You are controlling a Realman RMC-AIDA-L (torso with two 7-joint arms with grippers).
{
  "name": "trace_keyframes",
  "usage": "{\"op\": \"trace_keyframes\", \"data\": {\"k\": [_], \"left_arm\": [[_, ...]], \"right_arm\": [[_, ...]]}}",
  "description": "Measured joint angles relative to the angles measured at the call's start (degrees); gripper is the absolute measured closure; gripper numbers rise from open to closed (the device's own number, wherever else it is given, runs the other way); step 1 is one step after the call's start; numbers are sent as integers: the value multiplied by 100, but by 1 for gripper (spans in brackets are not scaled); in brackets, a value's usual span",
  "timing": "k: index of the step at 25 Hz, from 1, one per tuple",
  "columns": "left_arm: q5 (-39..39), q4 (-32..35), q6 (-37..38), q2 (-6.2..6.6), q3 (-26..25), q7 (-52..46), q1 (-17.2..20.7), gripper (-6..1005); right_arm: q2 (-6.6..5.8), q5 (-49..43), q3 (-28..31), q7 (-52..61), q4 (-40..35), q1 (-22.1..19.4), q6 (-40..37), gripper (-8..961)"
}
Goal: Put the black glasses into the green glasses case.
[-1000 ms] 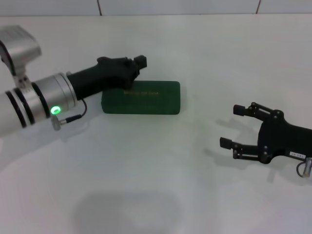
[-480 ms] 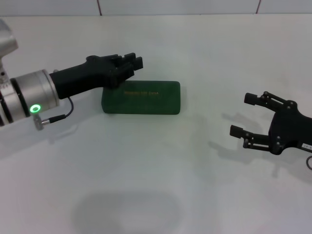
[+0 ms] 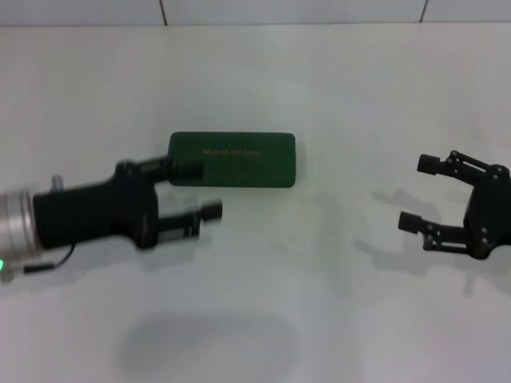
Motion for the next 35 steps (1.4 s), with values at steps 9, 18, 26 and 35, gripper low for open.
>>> {"op": "trace_keyframes", "data": {"k": [9,18,26,35], "left_arm": [[924,27,291,-139,-675,604,775,136],[1667,27,310,-344,-1734,847,1055,134],[1814,-24,213,-367,-1951,826,993,136],[1784,-29,247,-382,-2063,819,840,136]], "right_arm": [[5,-514,24,-215,-31,-96,-316,67],[138,-643,24,-484,23,-290,-217,67],[196,-647,5,-488,22,-267,-4,67],[196,-648,-1,-490,-8,-234,11,67]]}}
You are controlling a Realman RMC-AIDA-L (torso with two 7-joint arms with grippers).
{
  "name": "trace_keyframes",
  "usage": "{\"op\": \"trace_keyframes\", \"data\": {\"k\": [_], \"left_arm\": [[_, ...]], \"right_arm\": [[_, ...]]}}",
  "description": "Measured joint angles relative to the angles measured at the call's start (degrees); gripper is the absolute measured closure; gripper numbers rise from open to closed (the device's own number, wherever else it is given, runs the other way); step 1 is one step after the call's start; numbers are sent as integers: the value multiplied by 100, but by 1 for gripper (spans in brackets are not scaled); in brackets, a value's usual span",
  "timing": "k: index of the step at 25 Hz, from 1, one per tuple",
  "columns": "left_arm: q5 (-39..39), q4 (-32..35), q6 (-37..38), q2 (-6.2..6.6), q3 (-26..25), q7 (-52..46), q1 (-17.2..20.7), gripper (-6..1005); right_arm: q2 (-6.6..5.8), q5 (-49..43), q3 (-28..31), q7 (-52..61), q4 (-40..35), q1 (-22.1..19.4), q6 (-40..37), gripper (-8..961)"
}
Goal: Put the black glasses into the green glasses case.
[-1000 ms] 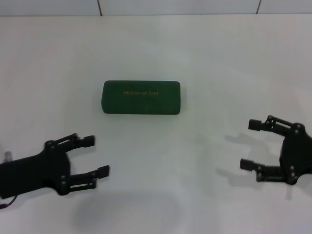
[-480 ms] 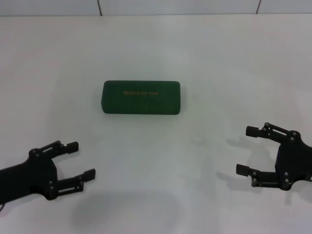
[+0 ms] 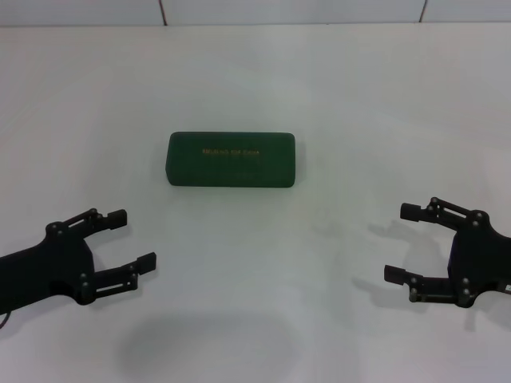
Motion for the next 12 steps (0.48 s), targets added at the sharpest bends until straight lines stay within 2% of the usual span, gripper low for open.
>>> {"op": "trace_keyframes", "data": {"k": [12], "left_arm": [[257,24,583,34,31,-184,-30,136]], "right_arm": [[-13,-105,-22,19,-9,56,-6,67]]}}
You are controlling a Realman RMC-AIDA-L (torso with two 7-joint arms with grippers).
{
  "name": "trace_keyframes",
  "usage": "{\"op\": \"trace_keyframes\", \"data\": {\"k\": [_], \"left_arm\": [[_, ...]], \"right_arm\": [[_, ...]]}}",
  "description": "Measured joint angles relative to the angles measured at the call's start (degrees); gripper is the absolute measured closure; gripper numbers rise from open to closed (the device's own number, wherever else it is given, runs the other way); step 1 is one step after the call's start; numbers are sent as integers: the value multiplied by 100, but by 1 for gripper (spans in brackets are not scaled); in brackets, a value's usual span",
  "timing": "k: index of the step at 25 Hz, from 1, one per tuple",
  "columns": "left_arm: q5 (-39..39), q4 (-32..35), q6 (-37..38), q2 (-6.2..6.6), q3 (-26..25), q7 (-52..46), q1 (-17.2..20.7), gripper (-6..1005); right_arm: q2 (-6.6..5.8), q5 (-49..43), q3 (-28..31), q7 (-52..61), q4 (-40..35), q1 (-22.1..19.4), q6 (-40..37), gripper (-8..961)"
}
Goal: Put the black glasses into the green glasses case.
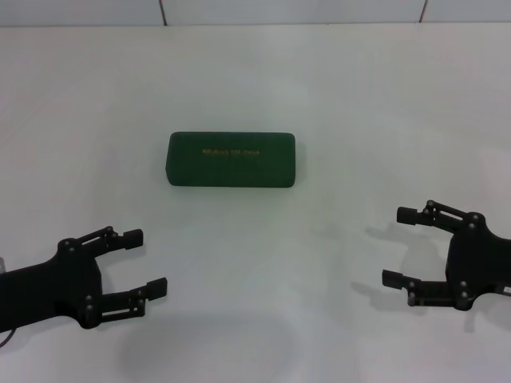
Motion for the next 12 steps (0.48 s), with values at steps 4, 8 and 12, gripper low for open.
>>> {"op": "trace_keyframes", "data": {"k": [4,8,12], "left_arm": [[29,14,122,21,-2,-77,-34,137],[155,19,136,33,-24,-126,-154,138],[321,21,153,71,-6,-323,-321,139]], "right_arm": [[-26,-102,1,21,-66,47,-13,67],[-122,-268,18,154,-239,207,15,67],[-265,-586,28,471,-424,452,-31,67]]}}
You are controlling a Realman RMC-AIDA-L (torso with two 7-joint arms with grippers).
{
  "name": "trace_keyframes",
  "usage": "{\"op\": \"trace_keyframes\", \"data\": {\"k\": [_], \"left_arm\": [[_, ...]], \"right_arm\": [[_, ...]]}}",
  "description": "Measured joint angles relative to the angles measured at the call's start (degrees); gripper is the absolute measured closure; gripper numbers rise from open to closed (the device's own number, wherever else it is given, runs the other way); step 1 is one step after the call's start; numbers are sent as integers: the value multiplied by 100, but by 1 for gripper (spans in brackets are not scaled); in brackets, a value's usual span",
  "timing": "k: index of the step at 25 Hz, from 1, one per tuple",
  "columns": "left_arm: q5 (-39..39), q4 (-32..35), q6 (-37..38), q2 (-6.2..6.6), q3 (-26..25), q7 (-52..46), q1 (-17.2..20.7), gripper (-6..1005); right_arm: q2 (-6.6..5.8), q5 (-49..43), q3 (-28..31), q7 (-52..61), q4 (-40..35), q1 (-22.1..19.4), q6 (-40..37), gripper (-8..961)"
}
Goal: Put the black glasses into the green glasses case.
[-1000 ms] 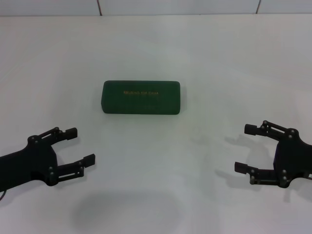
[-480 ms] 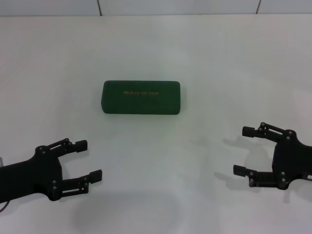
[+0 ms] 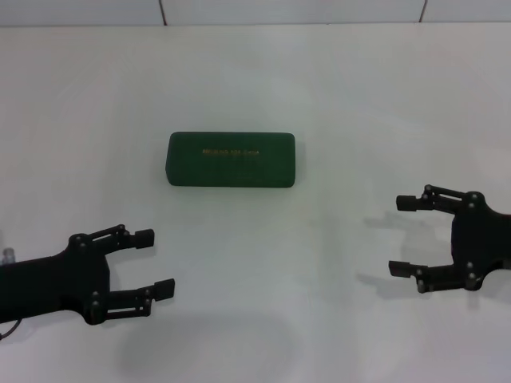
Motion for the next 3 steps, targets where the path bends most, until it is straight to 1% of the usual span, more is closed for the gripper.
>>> {"op": "trace_keyframes", "data": {"k": [3], "left_arm": [[93,2,31,49,3,-142,-105,139]], "right_arm": [[-70,-124,-11,113,-120,123,-69,67]]}}
